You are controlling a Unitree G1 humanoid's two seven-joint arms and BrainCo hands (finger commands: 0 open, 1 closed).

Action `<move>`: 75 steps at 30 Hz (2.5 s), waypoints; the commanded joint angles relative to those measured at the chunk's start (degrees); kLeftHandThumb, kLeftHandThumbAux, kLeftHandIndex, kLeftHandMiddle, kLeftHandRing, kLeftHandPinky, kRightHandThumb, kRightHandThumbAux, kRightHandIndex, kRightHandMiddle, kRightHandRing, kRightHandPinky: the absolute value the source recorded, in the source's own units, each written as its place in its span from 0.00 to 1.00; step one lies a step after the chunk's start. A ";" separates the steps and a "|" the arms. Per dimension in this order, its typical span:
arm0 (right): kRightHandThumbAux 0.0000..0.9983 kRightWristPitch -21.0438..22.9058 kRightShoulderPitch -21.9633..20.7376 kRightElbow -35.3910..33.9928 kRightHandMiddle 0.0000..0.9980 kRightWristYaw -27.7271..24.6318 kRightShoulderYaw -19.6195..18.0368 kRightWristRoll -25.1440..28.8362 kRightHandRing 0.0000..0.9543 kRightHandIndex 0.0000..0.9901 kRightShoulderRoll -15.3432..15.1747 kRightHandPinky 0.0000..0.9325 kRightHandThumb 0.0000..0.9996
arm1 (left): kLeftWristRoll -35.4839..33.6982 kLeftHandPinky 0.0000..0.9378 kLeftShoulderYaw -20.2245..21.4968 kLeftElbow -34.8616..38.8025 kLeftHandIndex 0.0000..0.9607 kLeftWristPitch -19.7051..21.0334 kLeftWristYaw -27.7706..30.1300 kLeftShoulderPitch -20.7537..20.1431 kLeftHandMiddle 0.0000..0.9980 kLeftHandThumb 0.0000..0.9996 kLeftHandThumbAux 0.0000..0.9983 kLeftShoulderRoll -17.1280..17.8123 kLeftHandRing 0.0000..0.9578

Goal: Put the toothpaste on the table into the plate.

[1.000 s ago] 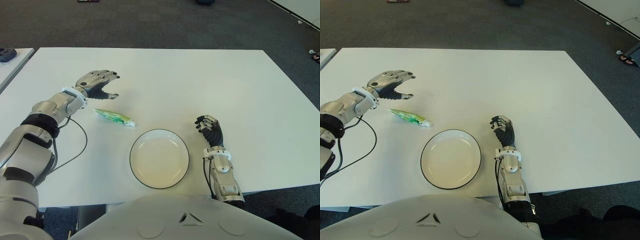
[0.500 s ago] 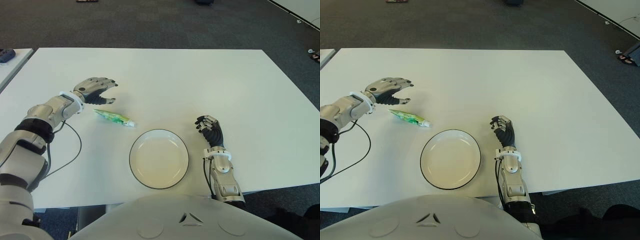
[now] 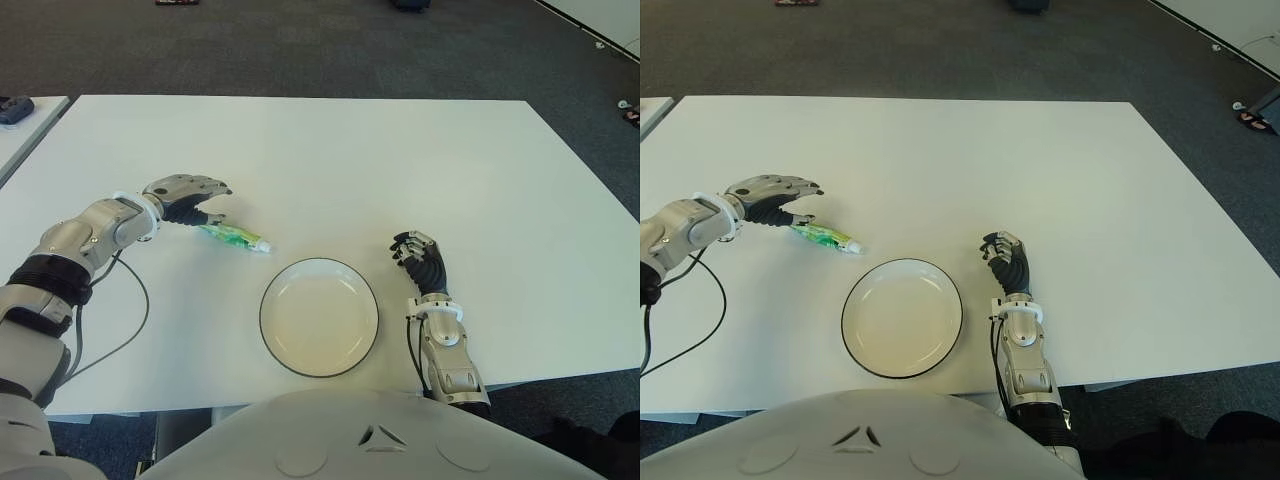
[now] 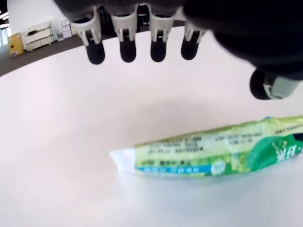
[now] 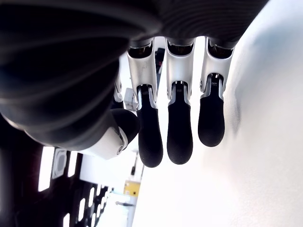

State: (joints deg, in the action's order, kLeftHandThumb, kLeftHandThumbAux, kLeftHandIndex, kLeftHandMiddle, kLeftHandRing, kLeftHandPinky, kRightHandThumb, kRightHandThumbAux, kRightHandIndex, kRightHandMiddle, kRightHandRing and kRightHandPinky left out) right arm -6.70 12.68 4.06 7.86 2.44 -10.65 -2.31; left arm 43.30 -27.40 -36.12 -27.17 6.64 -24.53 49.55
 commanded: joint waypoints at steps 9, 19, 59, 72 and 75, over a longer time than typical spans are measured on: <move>0.73 1.22 -0.20 0.03 0.56 -0.68 -0.10 0.20 0.59 0.43 -0.17 0.62 0.71 | 1.41 0.11 -0.74 1.99 0.00 -0.38 5.43 2.93 0.03 0.46 0.25 0.73 0.03; 0.73 1.46 -0.34 0.32 0.55 -0.51 -0.25 -0.07 0.58 0.43 -0.22 0.60 0.71 | 2.66 0.14 -1.32 -0.44 0.00 -3.63 4.55 3.55 0.06 0.46 0.26 0.62 0.06; 0.73 1.23 0.35 0.70 0.54 1.02 -0.54 -0.59 0.56 0.43 -0.37 0.57 0.71 | 17.60 0.16 -17.67 -26.41 0.08 3.63 -10.29 -4.42 0.12 0.46 0.30 -12.61 0.11; 0.73 1.44 0.50 0.43 0.54 0.91 -0.70 -0.40 0.56 0.43 -0.42 0.58 0.71 | 19.52 0.15 -23.87 -26.63 0.05 6.48 -19.84 -3.80 0.09 0.48 0.36 -14.21 0.09; 0.73 1.30 0.43 0.56 0.54 0.83 -0.79 -0.22 0.56 0.43 -0.41 0.58 0.71 | 19.23 0.14 -24.42 -26.11 0.03 6.85 -20.55 -3.31 0.08 0.46 0.36 -14.15 0.08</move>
State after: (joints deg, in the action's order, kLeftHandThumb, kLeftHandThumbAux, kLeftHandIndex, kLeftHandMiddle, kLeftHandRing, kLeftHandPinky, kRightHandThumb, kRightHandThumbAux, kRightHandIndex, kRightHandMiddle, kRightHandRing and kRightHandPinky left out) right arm -6.52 13.29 4.39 8.72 1.77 -10.92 -2.87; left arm 59.18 -47.66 -60.79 -19.31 -16.08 -34.65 37.35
